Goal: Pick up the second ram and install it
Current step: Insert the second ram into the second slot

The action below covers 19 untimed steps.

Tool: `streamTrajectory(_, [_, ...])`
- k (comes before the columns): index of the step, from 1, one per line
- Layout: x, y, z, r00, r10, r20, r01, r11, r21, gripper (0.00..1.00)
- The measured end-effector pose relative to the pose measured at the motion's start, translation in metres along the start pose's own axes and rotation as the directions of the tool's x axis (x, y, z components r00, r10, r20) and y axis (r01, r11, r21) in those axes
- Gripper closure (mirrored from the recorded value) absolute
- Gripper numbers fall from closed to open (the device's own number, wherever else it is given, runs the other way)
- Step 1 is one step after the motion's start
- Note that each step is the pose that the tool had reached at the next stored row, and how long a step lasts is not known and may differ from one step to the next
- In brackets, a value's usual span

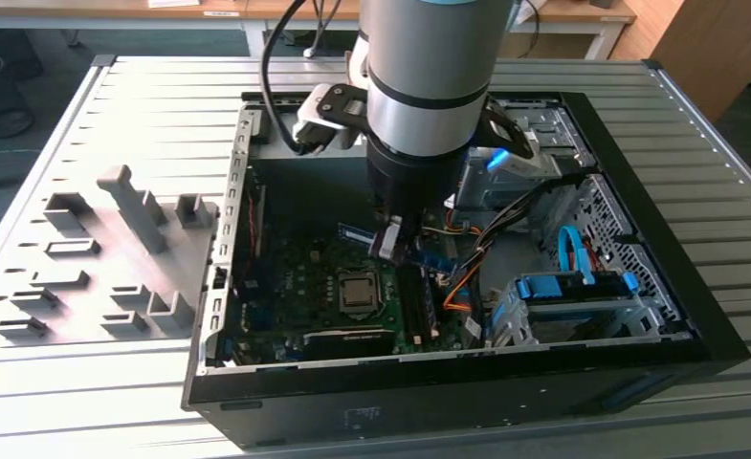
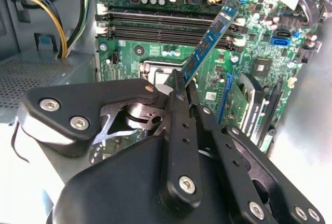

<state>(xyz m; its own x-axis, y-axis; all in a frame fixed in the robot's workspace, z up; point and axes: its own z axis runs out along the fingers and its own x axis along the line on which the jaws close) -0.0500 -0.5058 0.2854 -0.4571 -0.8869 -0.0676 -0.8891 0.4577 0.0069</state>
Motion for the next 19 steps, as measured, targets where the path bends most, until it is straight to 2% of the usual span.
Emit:
streamTrajectory(5, [0.0000,0.0000,0.0002,0.9988,0.049,0.0005,-0.049,0.9988,0.0034,0.86])
streamTrajectory(10, [0.0000,0.0000,0.0003,0.9956,0.094,0.0010,-0.094,0.9956,0.0063,0.86])
streamTrajectory(19, [0.0000,0.0000,0.0006,0.9851,0.172,0.0022,-0.172,0.9850,0.0116,0.86])
